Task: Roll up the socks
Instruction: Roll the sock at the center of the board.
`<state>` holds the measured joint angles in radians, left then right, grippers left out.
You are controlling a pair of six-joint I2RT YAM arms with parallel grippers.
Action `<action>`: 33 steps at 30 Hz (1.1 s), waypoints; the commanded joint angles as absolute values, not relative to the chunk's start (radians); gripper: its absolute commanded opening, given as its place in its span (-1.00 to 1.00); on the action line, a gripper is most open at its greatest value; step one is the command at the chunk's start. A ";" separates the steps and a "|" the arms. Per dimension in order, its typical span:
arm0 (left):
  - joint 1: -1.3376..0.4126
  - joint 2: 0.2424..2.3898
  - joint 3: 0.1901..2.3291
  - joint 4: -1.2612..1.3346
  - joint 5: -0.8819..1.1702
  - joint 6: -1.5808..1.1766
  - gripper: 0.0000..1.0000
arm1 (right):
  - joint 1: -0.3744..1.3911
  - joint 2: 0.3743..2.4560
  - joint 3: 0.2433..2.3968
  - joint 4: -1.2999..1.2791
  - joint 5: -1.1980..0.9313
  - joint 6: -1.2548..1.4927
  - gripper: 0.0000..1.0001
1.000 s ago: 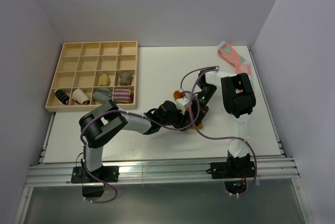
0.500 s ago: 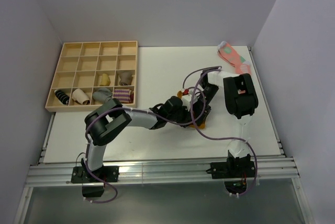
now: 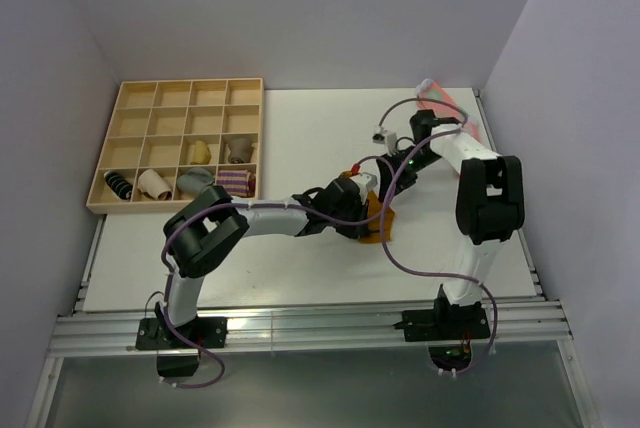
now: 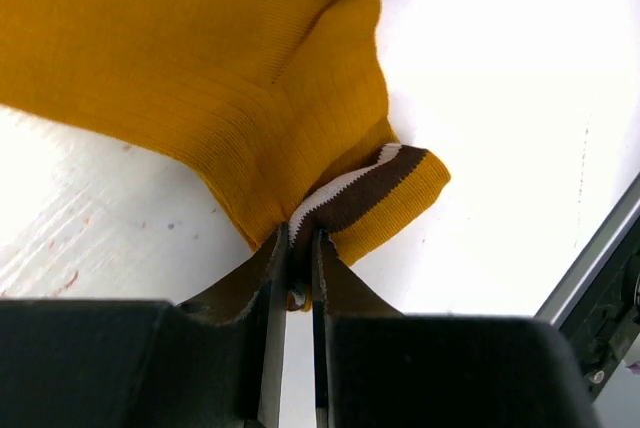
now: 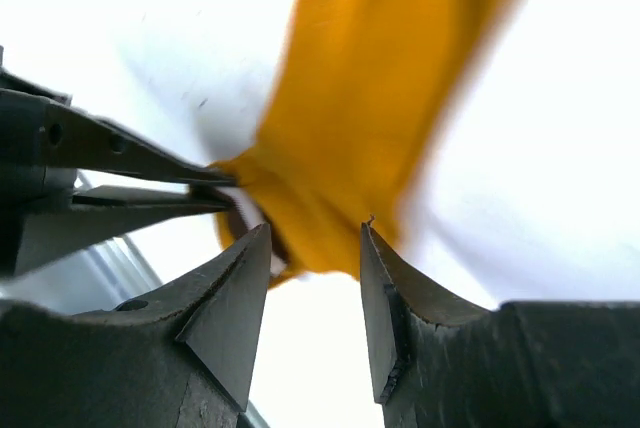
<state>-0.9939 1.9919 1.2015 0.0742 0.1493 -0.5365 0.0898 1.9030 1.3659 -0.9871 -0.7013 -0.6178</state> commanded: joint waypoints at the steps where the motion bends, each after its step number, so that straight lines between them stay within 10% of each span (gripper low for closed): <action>1: -0.997 2.017 1.259 -0.116 0.101 -0.572 -0.99 | 0.026 1.826 1.338 -0.862 -0.756 -0.515 -0.03; 20: -0.988 2.062 1.425 -0.271 0.204 -0.635 -0.99 | -0.172 1.683 1.229 -0.724 -0.758 -0.341 -0.07; 33: -0.933 2.132 1.538 -0.405 0.359 -0.637 -0.99 | -0.141 1.448 1.066 -0.801 -0.796 -0.707 -0.15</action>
